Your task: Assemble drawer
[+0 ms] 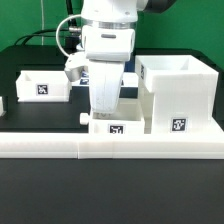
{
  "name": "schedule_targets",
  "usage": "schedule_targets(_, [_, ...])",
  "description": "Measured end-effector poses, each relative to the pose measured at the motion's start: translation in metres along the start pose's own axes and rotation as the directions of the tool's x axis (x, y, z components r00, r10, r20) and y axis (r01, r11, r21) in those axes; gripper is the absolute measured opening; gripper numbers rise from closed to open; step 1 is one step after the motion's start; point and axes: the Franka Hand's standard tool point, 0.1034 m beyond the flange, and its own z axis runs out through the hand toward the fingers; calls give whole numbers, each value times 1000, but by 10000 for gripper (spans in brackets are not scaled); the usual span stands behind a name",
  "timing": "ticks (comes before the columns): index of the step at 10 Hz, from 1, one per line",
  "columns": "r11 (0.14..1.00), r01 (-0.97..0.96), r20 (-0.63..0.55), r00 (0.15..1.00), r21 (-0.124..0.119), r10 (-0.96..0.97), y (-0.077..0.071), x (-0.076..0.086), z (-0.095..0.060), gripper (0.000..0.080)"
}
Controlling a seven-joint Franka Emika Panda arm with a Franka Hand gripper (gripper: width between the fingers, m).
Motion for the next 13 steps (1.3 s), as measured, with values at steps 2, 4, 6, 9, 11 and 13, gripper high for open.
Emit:
schedule_targets(2, [1000, 21, -5, 1000, -19, -21, 1, 9, 0, 42])
schedule_targets(4, [1000, 15, -4, 1000, -18, -15, 1, 7, 0, 42])
schedule_targets(6, [1000, 23, -4, 1000, -17, -23, 0, 9, 0, 42])
schedule_targets(9, [998, 59, 16, 998, -17, -58, 0, 8, 1, 42])
schedule_targets(11, [998, 67, 24, 997, -19, -67, 0, 3, 1, 42])
schedule_targets(13, [998, 66, 24, 998, -19, -65, 0, 3, 1, 42])
